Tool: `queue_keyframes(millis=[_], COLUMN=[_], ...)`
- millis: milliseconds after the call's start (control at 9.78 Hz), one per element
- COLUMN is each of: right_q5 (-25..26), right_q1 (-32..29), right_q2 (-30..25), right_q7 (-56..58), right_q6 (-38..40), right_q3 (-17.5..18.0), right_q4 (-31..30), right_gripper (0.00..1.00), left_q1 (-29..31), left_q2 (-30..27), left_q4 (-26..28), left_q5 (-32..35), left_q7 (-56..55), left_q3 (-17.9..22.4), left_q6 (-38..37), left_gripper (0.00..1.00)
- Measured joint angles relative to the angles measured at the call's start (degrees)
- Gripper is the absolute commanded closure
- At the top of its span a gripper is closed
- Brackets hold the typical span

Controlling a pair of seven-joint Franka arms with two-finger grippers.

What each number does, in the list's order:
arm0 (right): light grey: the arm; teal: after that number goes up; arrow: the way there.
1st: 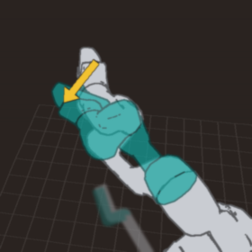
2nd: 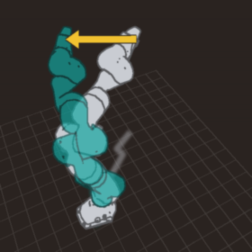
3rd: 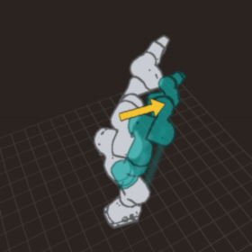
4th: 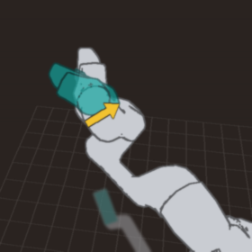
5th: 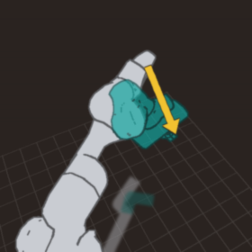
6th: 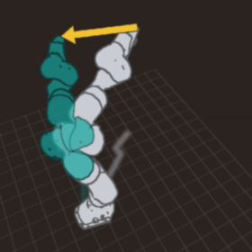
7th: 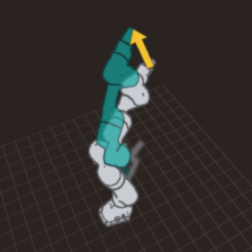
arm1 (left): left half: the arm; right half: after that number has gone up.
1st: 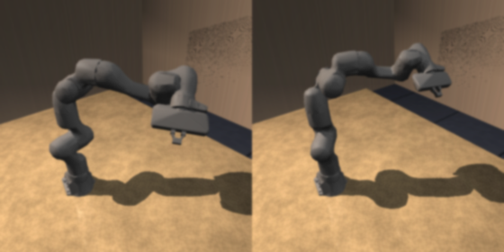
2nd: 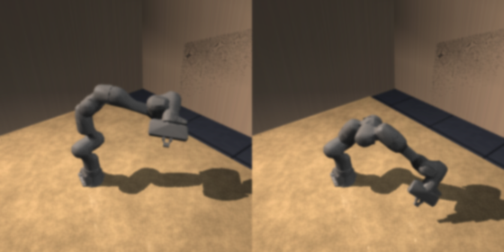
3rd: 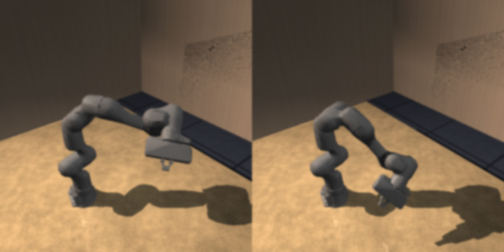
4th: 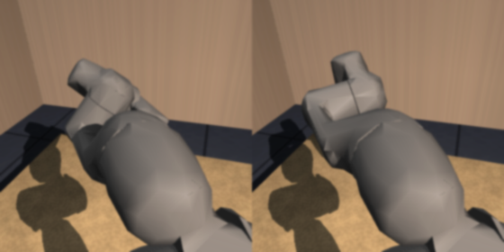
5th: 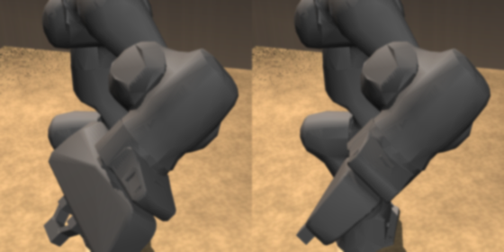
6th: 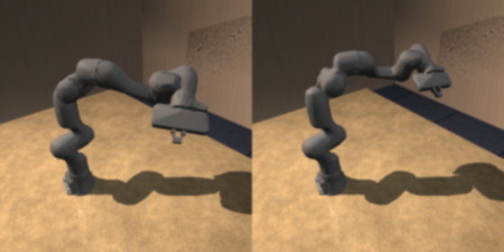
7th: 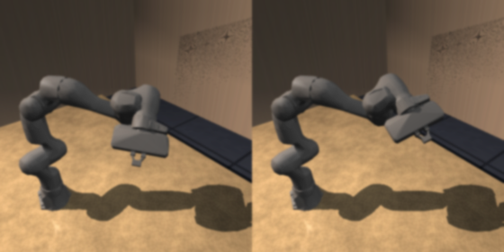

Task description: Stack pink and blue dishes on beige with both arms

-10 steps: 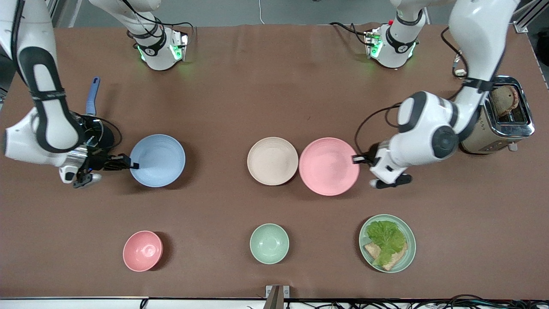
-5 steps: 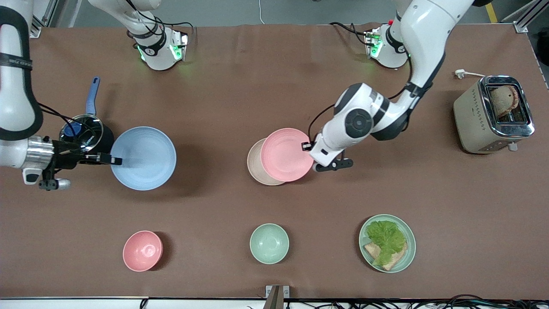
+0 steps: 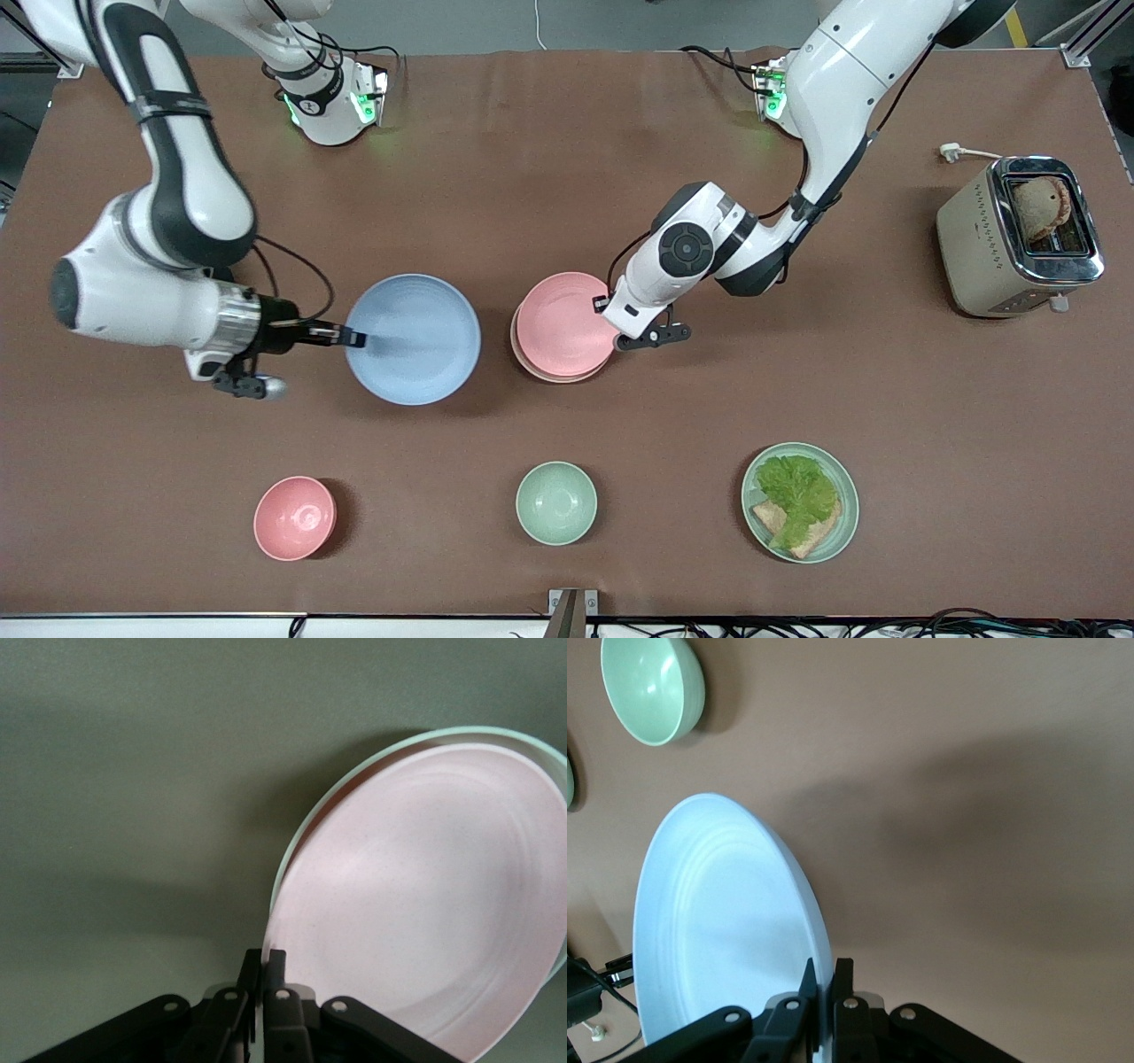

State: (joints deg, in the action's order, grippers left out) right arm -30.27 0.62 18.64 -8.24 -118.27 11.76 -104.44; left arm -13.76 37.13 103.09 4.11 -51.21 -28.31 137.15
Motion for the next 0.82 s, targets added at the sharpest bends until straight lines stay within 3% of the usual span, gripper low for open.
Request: queue_keyframes(millis=[102, 511, 818], right_q5=[0.02, 0.03, 0.03], right_q1=[0.13, 0.86, 2.95], right_q2=[0.12, 0.45, 3.27], right_q7=[-1.92, -6.50, -9.04], right_q6=[-5.17, -18.41, -28.13], right_q3=[3.04, 9.99, 14.25], right_q4=[-2.95, -9.85, -12.94], right_gripper=[0.99, 0.98, 0.97], left_q1=[0.00, 2.15, 11.51], left_q2=[0.39, -2.59, -13.59], left_q4=[-0.51, -4.35, -17.53], left_q5=[0.00, 0.19, 1.56], left_q7=[-0.12, -0.84, 5.30], left_q3=[0.02, 0.24, 0.40], left_q6=[0.09, -3.59, -24.87], left_gripper=[0.00, 0.00, 0.00])
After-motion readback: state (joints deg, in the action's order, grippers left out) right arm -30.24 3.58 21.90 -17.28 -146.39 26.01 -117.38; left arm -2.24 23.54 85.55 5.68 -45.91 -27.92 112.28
